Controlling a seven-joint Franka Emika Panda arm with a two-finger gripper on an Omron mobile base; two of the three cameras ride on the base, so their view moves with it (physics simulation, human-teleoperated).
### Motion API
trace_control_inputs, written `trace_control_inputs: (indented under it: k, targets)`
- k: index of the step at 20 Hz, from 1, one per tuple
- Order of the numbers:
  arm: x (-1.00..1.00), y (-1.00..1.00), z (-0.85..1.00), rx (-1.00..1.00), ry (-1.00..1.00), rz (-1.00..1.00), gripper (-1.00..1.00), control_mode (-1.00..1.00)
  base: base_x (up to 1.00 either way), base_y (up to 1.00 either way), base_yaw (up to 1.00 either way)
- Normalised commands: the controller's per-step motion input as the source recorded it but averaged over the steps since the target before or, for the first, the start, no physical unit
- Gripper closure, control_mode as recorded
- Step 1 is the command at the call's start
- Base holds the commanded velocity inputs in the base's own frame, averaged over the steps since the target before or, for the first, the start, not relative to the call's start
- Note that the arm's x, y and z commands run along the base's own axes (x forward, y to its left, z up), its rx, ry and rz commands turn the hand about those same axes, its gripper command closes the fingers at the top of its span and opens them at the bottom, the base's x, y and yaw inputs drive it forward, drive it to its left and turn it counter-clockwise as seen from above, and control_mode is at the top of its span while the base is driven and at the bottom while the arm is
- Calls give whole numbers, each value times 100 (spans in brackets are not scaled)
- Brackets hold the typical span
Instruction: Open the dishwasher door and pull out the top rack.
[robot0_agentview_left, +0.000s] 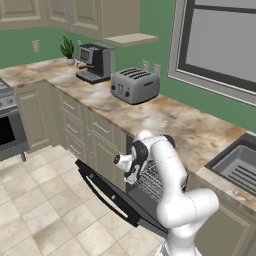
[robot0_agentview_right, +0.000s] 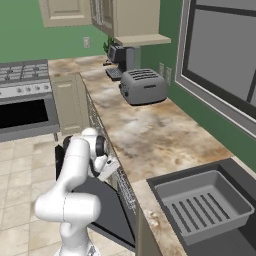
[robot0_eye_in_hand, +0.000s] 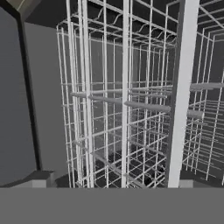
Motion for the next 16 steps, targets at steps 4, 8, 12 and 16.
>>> trace_control_inputs:
  k: [4,8,12,16]
  targets:
    - [-47,55,-31,21,5,0,-100,-100,0,0,0]
    - [-33,48,-17,24,4,0,-100,-100,0,0,0]
    - [-33,53,-16,20,0,0,-100,-100,0,0,0]
    - [-50,56,-23,18,0,0,-100,-100,0,0,0]
